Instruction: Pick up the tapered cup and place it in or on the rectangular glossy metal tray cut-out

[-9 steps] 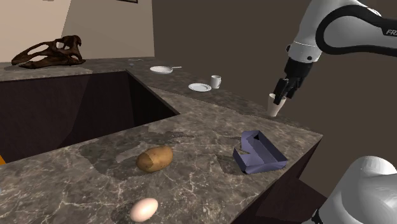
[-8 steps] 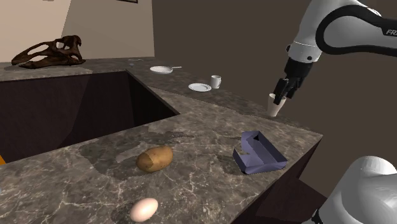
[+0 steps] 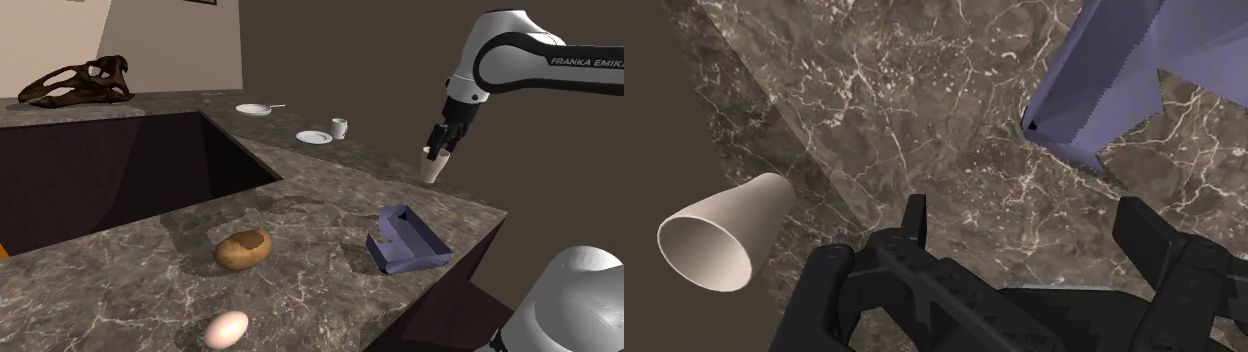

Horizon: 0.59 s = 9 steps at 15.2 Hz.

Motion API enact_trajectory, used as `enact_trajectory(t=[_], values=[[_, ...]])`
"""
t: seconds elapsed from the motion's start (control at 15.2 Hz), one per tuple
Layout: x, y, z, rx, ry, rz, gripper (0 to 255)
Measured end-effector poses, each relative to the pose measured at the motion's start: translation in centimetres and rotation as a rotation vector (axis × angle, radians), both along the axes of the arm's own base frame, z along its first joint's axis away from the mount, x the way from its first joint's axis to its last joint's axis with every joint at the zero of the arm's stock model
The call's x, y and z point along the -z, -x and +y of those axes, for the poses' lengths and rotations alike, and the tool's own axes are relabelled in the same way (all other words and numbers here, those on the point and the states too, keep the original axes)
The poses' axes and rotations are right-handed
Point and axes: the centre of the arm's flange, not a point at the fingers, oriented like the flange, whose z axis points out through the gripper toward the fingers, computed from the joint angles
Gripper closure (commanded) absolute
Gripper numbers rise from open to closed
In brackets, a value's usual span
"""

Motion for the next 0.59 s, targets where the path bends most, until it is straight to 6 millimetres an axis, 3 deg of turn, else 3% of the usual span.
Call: enact_trajectory(t=[0.59], values=[[3.2,-5.3,-10.1,0.005,0.013,-0.004,0]])
